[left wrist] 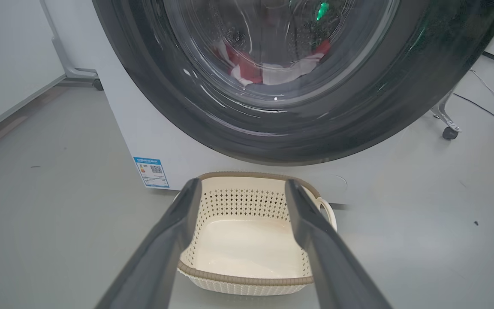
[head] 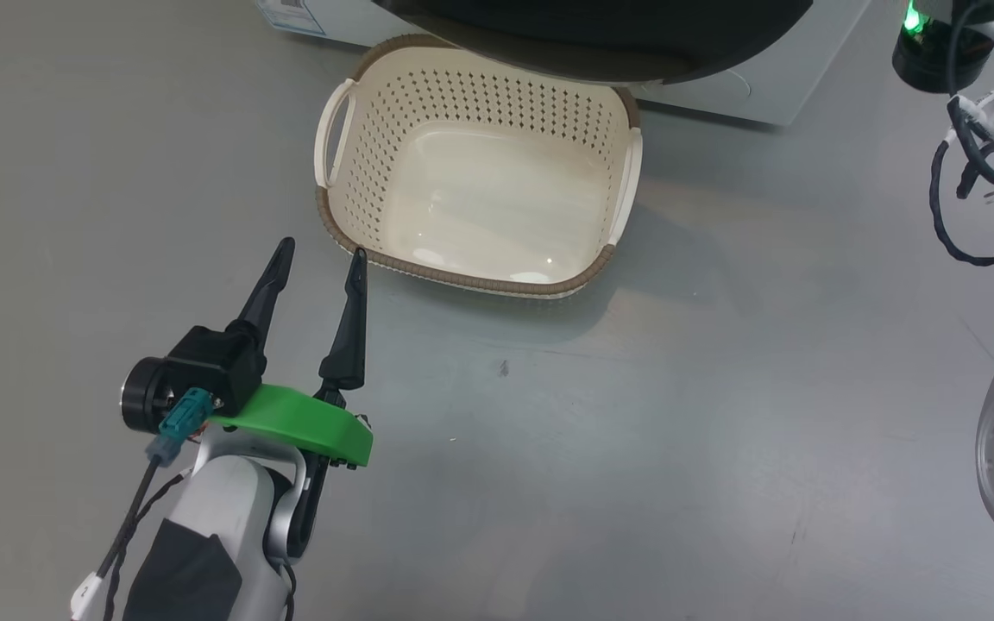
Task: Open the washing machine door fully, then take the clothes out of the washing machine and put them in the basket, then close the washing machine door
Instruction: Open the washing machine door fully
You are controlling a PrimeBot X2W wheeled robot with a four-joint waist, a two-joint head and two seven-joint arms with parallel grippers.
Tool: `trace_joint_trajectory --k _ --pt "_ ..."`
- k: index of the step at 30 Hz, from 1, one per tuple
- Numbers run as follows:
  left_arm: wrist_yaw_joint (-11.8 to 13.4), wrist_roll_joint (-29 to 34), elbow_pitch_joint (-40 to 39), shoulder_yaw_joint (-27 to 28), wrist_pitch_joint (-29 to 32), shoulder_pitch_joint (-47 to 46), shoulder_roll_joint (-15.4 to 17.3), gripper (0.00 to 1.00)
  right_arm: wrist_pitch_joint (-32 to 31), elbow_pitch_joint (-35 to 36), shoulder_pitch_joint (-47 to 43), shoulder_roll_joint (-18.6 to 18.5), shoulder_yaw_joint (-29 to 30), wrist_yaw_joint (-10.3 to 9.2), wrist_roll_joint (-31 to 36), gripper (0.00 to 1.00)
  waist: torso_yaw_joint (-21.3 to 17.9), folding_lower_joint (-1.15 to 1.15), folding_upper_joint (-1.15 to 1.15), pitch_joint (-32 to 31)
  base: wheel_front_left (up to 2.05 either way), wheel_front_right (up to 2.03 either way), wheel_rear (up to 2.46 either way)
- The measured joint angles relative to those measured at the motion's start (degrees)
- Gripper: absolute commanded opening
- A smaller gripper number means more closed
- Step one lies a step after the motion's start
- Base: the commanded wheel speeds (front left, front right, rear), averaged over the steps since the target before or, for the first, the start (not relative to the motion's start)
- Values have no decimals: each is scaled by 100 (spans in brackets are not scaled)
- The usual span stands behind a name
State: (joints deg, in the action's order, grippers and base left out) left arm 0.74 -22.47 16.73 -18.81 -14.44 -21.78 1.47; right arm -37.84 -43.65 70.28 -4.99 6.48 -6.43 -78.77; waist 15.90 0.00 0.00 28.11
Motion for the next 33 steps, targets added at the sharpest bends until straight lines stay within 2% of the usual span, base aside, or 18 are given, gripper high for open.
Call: trace_joint_trajectory --k 16,30,33 --pt "0 100 112 -13 0 164 1 100 -247 -241 -443 23 -434 132 -342 0 -92 0 0 -382 0 0 0" --pt "2 100 100 -10 0 247 2 100 -181 -252 -508 54 -624 127 -380 0 -117 0 0 -495 0 0 0" --pt "2 104 103 -8 0 249 2 100 -20 -242 -549 63 -625 281 -274 0 -122 0 0 -531 0 0 0"
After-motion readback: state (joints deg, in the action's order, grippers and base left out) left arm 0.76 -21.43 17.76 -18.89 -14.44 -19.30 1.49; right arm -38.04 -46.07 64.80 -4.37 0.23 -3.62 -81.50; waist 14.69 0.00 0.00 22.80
